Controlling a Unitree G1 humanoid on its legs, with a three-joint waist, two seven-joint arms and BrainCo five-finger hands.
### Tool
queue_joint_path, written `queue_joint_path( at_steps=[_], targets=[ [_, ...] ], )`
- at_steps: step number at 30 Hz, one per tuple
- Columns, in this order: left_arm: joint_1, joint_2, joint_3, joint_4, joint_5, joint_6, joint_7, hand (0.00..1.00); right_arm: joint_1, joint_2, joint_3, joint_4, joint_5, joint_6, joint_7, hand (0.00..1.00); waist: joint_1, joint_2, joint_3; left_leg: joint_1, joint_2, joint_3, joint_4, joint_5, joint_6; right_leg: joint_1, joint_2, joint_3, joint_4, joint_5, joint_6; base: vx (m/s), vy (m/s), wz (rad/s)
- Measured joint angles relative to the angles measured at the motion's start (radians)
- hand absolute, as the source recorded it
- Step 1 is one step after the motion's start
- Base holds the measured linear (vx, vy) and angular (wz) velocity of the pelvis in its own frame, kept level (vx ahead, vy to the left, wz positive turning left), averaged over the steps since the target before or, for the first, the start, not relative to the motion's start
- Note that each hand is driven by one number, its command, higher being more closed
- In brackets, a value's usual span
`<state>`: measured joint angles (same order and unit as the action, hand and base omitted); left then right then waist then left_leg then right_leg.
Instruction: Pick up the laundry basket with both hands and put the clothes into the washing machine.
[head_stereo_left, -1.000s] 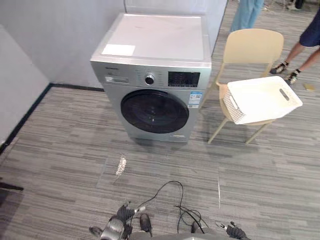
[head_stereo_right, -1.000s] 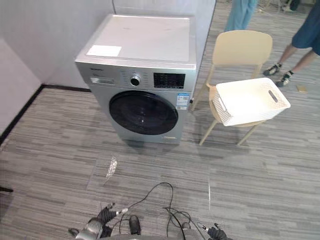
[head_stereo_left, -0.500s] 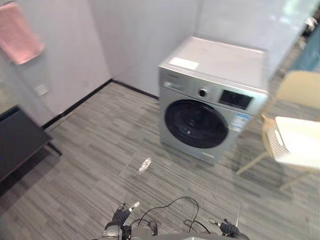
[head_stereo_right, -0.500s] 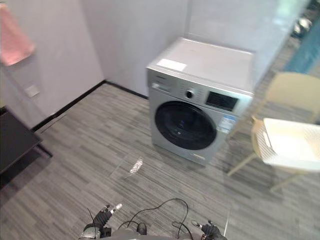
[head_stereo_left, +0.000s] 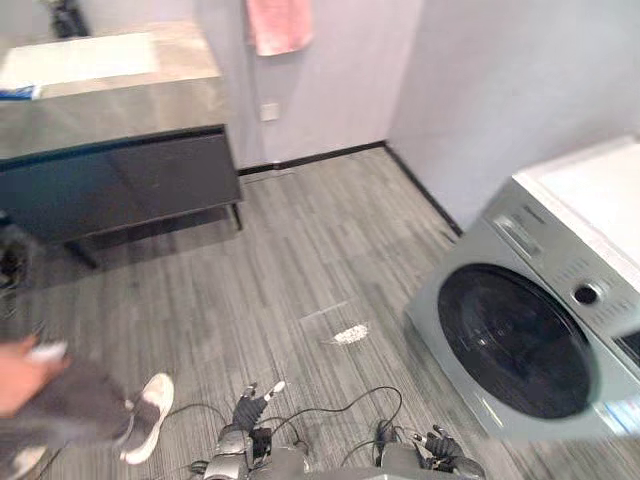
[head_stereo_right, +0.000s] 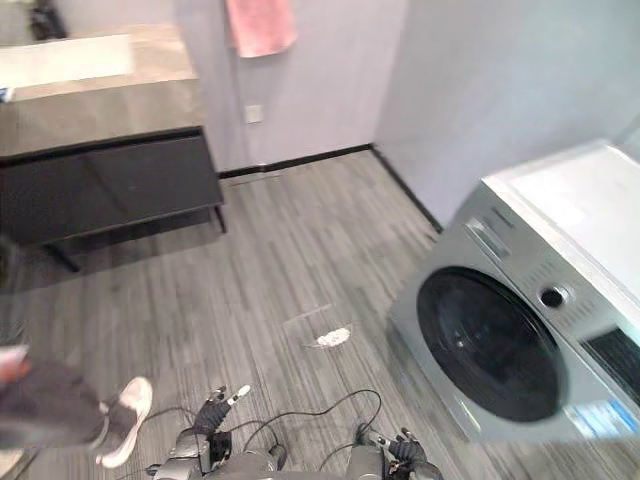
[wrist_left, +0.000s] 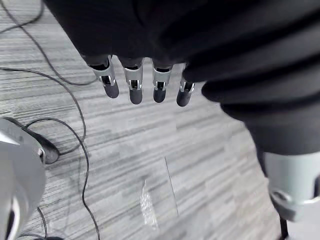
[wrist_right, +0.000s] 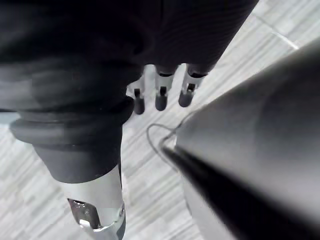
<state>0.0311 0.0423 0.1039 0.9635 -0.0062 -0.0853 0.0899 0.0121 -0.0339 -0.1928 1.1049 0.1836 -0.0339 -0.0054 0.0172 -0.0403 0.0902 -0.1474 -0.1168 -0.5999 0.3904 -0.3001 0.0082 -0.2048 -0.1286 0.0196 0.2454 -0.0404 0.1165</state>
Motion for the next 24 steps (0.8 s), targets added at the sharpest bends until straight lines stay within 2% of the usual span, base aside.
queue_joint_path(
  at_steps=[1, 3, 4, 6, 7, 8, 10, 12, 13, 14, 15, 16, 17, 18, 19, 20, 21, 22, 24],
  targets=[
    [0.024, 0.001, 0.026, 0.011, 0.0, -0.001, 0.001, 0.0, -0.03, -0.003, -0.01, 0.013, 0.0, -0.001, -0.001, 0.0, 0.001, 0.029, -0.007, -0.015, 0.046, -0.003, 0.025, 0.012, -0.03, 0.006, 0.042, -0.04, 0.003, -0.018, -0.029, 0.24, -0.449, 0.62],
    [0.04, -0.01, 0.066, 0.03, -0.002, 0.002, 0.005, 0.0, -0.052, -0.002, -0.015, 0.011, 0.001, -0.003, 0.0, 0.0, -0.001, 0.045, -0.003, -0.057, 0.072, 0.027, 0.13, 0.034, -0.064, 0.035, 0.084, -0.088, 0.0, -0.039, -0.063, 0.2, -0.428, 0.47],
    [0.052, -0.01, 0.068, 0.031, -0.003, 0.002, 0.008, 0.0, -0.052, -0.004, -0.011, 0.01, 0.002, -0.004, 0.0, 0.0, 0.003, 0.047, 0.0, -0.083, 0.083, 0.068, 0.208, 0.052, -0.09, 0.064, 0.104, -0.111, -0.004, -0.051, -0.084, 0.22, -0.465, 0.63],
    [0.048, -0.012, 0.099, 0.026, -0.023, -0.001, 0.006, 0.0, -0.051, 0.0, 0.007, 0.01, 0.003, -0.006, -0.002, 0.0, 0.007, 0.045, 0.017, -0.132, 0.117, 0.204, 0.342, 0.126, -0.103, 0.135, 0.128, -0.163, -0.005, -0.076, -0.123, 0.14, -0.339, 0.72],
    [0.039, -0.008, 0.11, 0.024, -0.024, -0.001, 0.007, 0.0, -0.053, 0.007, 0.014, 0.007, 0.003, -0.009, -0.002, 0.0, 0.007, 0.032, 0.034, -0.178, 0.145, 0.31, 0.423, 0.192, -0.112, 0.186, 0.129, -0.194, -0.011, -0.098, -0.147, 0.05, -0.29, 0.82],
    [0.027, -0.012, 0.114, 0.015, -0.024, -0.001, 0.007, 0.0, -0.056, 0.004, 0.035, 0.007, 0.003, -0.012, -0.004, 0.0, 0.011, 0.028, 0.042, -0.232, 0.171, 0.397, 0.521, 0.181, -0.112, 0.22, 0.134, -0.226, -0.026, -0.112, -0.155, 0.03, -0.263, 0.81],
    [0.026, -0.029, 0.122, 0.003, -0.025, -0.003, 0.007, 0.0, -0.054, -0.005, 0.035, 0.007, 0.004, -0.013, -0.013, 0.0, 0.021, 0.043, 0.043, -0.3, 0.19, 0.511, 0.556, 0.147, -0.109, 0.245, 0.142, -0.264, -0.056, -0.119, -0.161, 0.0, -0.15, 0.67],
    [0.029, -0.034, 0.123, 0.001, -0.028, -0.005, 0.009, 0.0, -0.054, -0.005, 0.032, 0.011, 0.006, -0.011, -0.012, 0.0, 0.025, 0.048, 0.044, -0.284, 0.19, 0.615, 0.347, 0.15, -0.103, 0.252, 0.138, -0.306, -0.086, -0.119, -0.158, 0.02, -0.067, 0.68],
    [0.03, -0.034, 0.124, 0.008, -0.027, -0.005, 0.008, 0.0, -0.053, -0.003, 0.032, 0.013, 0.006, -0.01, -0.011, 0.0, 0.024, 0.053, 0.041, -0.249, 0.191, 0.697, 0.148, 0.153, -0.097, 0.26, 0.14, -0.332, -0.104, -0.12, -0.156, 0.09, -0.016, 0.57],
    [0.03, -0.035, 0.126, 0.012, -0.026, -0.005, 0.008, 0.0, -0.054, -0.002, 0.032, 0.012, 0.006, -0.009, -0.012, 0.0, 0.024, 0.056, 0.04, -0.233, 0.19, 0.724, 0.06, 0.164, -0.08, 0.262, 0.144, -0.347, -0.112, -0.119, -0.154, 0.16, -0.01, 0.71],
    [0.031, -0.04, 0.137, 0.02, -0.022, -0.004, 0.005, 0.0, -0.055, -0.002, 0.023, 0.011, 0.006, -0.007, -0.012, 0.0, 0.027, 0.059, 0.04, -0.202, 0.181, 0.751, -0.085, 0.213, -0.026, 0.265, 0.149, -0.368, -0.118, -0.122, -0.148, 0.17, 0.013, 0.52],
    [0.031, -0.041, 0.15, 0.025, -0.022, -0.003, 0.005, 0.0, -0.057, -0.001, 0.011, 0.014, 0.006, -0.006, -0.013, 0.0, 0.035, 0.057, 0.04, -0.162, 0.167, 0.757, -0.149, 0.308, 0.035, 0.273, 0.143, -0.368, -0.111, -0.133, -0.131, 0.17, 0.025, 0.4],
    [0.029, -0.041, 0.154, 0.025, -0.023, -0.004, 0.005, 0.0, -0.059, 0.007, 0.005, 0.017, 0.005, -0.006, -0.013, 0.0, 0.041, 0.048, 0.044, -0.148, 0.158, 0.759, -0.159, 0.311, 0.048, 0.278, 0.136, -0.356, -0.105, -0.139, -0.123, 0.18, 0.067, 0.08],
    [0.027, -0.04, 0.154, 0.024, -0.023, -0.009, 0.004, 0.0, -0.06, 0.017, 0.001, 0.027, 0.005, -0.006, -0.013, 0.0, 0.052, 0.024, 0.046, -0.114, 0.135, 0.77, -0.188, 0.306, 0.054, 0.281, 0.11, -0.322, -0.072, -0.158, -0.098, 0.18, 0.103, 0.01],
    [0.028, -0.035, 0.152, 0.031, -0.022, -0.007, 0.005, 0.0, -0.064, 0.024, -0.003, 0.037, 0.003, -0.007, -0.013, 0.0, 0.051, 0.013, 0.046, -0.067, 0.114, 0.771, -0.23, 0.305, 0.056, 0.274, 0.082, -0.305, 0.006, -0.176, -0.072, 0.17, 0.114, 0.02],
    [0.029, -0.032, 0.149, 0.039, -0.022, -0.005, 0.004, 0.0, -0.062, 0.027, -0.003, 0.039, 0.003, -0.007, -0.012, 0.0, 0.049, 0.013, 0.045, -0.04, 0.106, 0.77, -0.252, 0.303, 0.059, 0.26, 0.068, -0.295, 0.069, -0.181, -0.064, 0.17, 0.116, 0.09],
    [0.029, -0.026, 0.134, 0.046, -0.022, -0.004, 0.004, 0.0, -0.06, 0.027, -0.004, 0.036, 0.003, -0.011, -0.011, 0.0, 0.046, 0.013, 0.043, 0.004, 0.093, 0.766, -0.28, 0.297, 0.067, 0.202, 0.038, -0.265, 0.246, -0.18, -0.054, 0.18, 0.114, 0.25],
    [0.029, -0.015, 0.112, 0.051, -0.021, 0.001, 0.002, 0.0, -0.047, 0.029, -0.005, 0.025, 0.003, -0.017, -0.009, 0.0, 0.035, 0.004, 0.04, 0.035, 0.072, 0.749, -0.288, 0.289, 0.079, 0.127, 0.006, -0.236, 0.44, -0.152, -0.017, 0.23, 0.123, 0.44],
    [0.034, 0.007, 0.088, 0.052, -0.021, 0.004, 0.001, 0.0, -0.033, 0.03, -0.008, 0.007, 0.002, -0.019, -0.009, 0.0, 0.014, -0.006, 0.038, 0.052, 0.045, 0.719, -0.281, 0.276, 0.095, 0.047, -0.024, -0.192, 0.626, -0.135, -0.001, 0.21, 0.076, 0.65]
  ],
)
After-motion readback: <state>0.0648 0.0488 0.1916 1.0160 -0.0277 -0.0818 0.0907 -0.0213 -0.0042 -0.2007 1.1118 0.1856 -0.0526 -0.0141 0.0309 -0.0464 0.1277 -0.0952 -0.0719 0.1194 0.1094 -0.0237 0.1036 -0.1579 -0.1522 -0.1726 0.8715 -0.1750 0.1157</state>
